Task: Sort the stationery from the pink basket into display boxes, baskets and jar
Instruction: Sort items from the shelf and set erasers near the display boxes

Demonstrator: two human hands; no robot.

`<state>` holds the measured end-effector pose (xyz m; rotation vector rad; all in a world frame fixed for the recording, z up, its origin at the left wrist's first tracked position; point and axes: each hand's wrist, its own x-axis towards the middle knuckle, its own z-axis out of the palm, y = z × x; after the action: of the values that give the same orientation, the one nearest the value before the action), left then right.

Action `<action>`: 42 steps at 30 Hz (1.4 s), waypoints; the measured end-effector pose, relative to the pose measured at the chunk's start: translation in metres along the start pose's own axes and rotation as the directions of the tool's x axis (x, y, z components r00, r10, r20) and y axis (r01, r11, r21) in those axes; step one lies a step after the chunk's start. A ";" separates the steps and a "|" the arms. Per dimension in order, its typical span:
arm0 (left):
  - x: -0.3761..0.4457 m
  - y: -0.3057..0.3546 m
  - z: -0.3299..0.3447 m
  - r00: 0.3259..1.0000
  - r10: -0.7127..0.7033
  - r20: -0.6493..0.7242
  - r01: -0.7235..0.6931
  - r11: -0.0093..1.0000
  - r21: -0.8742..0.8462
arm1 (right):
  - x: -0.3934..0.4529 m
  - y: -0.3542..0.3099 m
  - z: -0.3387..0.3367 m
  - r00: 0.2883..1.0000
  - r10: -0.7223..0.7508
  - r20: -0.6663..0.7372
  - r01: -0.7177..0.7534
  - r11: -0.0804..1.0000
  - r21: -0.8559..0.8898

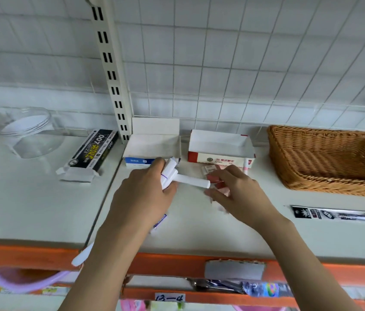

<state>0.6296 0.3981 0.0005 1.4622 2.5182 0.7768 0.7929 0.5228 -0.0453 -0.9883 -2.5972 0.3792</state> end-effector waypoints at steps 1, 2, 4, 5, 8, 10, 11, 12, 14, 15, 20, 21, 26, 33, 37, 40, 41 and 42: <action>-0.001 0.005 0.001 1.000 0.016 -0.004 -0.016 1.000 0.005 | -0.002 0.003 -0.003 0.999 -0.032 -0.023 0.033 0.999 0.030; -0.001 0.010 0.001 1.000 0.028 -0.009 -0.028 0.999 0.015 | -0.004 0.008 -0.006 0.997 -0.058 -0.044 0.061 0.997 0.057; 0.001 0.020 0.001 0.999 0.040 -0.029 -0.040 0.999 0.026 | -0.008 0.019 -0.011 0.995 -0.082 -0.058 0.088 0.990 0.107; 0.001 0.024 0.000 0.998 0.039 -0.040 -0.038 0.999 0.024 | -0.011 0.026 -0.014 0.996 -0.076 -0.054 0.082 0.989 0.126; 0.001 0.036 0.002 0.998 0.029 -0.056 -0.027 0.999 0.027 | -0.022 0.044 -0.021 0.999 -0.045 -0.027 0.048 0.990 0.131; -0.004 0.041 0.006 0.998 0.026 -0.052 -0.025 0.999 0.033 | -0.030 0.053 -0.021 1.000 -0.025 0.012 0.024 0.995 0.100; -0.007 0.041 0.009 0.998 0.025 -0.052 -0.023 0.999 0.029 | -0.034 0.055 -0.020 0.999 -0.016 0.033 0.013 0.996 0.088; -0.010 0.042 0.012 0.999 0.017 -0.052 -0.016 1.000 0.022 | -0.038 0.055 -0.020 0.998 -0.008 0.057 0.003 0.996 0.088; -0.018 0.041 0.016 0.999 -0.021 -0.036 0.021 1.000 0.015 | -0.045 0.051 -0.020 0.996 -0.010 0.093 -0.001 0.992 0.123; -0.021 0.040 0.017 0.999 -0.043 -0.028 0.043 0.999 0.015 | -0.047 0.049 -0.020 0.994 -0.024 0.109 0.011 0.992 0.124; -0.032 0.034 0.017 0.991 -0.129 -0.039 0.129 0.992 0.015 | -0.045 0.036 -0.012 0.982 -0.123 0.146 0.121 0.992 0.022; -0.033 0.032 0.016 0.989 -0.142 -0.043 0.142 0.990 0.012 | -0.043 0.033 -0.010 0.983 -0.137 0.126 0.137 0.991 0.010; -0.035 0.017 0.003 0.982 -0.177 -0.069 0.173 0.983 -0.061 | -0.029 0.006 -0.007 0.978 -0.200 0.052 0.199 0.980 0.026; -0.023 -0.014 -0.039 0.975 -0.201 -0.098 0.175 0.958 -0.228 | 0.008 -0.051 0.014 0.959 -0.281 -0.027 0.281 0.959 0.026; -0.010 -0.034 -0.060 0.976 -0.194 -0.099 0.157 0.941 -0.300 | 0.028 -0.085 0.038 0.947 -0.320 -0.022 0.319 0.947 -0.035; -0.002 -0.045 -0.061 0.983 -0.166 -0.083 0.141 0.958 -0.248 | 0.034 -0.090 0.049 0.962 -0.246 0.118 0.255 0.964 -0.075; 0.000 -0.048 -0.059 0.985 -0.161 -0.069 0.140 0.960 -0.245 | 0.032 -0.088 0.049 0.966 -0.233 0.108 0.242 0.967 -0.077; 0.002 -0.049 -0.056 0.986 -0.157 -0.051 0.139 0.958 -0.249 | 0.029 -0.086 0.048 0.968 -0.243 0.058 0.247 0.966 -0.077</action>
<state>0.5709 0.3597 0.0245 1.1722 2.4397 1.0841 0.7031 0.4745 -0.0516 -0.6778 -2.7563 0.2343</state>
